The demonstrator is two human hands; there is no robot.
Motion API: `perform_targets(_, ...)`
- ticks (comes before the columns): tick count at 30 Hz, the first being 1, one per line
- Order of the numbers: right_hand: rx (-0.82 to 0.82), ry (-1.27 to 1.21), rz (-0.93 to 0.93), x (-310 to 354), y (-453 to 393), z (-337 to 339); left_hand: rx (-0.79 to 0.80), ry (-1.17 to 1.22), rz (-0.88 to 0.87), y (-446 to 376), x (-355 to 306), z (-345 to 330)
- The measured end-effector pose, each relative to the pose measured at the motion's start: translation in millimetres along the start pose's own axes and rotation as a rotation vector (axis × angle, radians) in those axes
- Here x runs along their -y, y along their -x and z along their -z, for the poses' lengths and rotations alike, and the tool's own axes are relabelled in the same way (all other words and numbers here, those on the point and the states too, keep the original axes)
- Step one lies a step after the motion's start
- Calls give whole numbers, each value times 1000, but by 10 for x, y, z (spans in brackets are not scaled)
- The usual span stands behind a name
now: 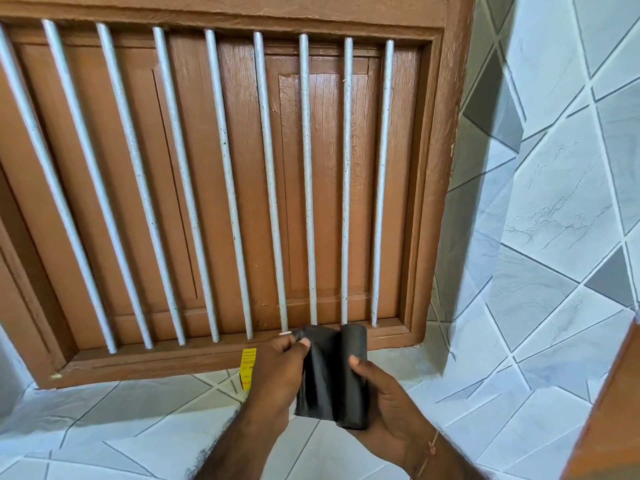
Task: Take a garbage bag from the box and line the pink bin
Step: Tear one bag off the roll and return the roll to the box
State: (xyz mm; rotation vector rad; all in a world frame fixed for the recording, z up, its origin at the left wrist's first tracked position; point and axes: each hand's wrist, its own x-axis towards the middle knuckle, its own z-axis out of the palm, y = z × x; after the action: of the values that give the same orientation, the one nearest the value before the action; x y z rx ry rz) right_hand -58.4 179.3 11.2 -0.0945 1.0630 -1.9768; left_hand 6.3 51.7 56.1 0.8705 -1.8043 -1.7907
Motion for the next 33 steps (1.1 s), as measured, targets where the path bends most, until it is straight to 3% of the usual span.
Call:
perform_targets(12, -234, 93, 21, 69, 234, 286, -133, 52, 68, -158, -20, 581)
perform_targets(18, -135, 162, 28, 188, 458, 479, -368, 73, -39, -158, 28, 1003)
perform_targets(21, -116, 228, 79, 296, 590, 568, -565, -184, -124, -11, 109, 1074)
perform_targets(23, -95, 288, 120, 360, 658, 609, -616, -512, -158, 159, 154, 964)
perform_targets(26, 16, 390, 170, 476, 841, 675, -674, -914, -396, 513, 199, 515)
perform_targets(27, 74, 420, 174, 510, 907, 692, -627, -937, -527, 640, 195, 331)
perform_targets(29, 168, 472, 159, 562, 1023, 747, -357, -879, -708, 875, 195, -60)
perform_targets(30, 201, 494, 147, 576, 1072, 761, -159, -793, -678, 960, 195, -239)
perform_targets(33, 255, 504, 117, 567, 1177, 837, 354, -399, -337, 1201, 234, -585)
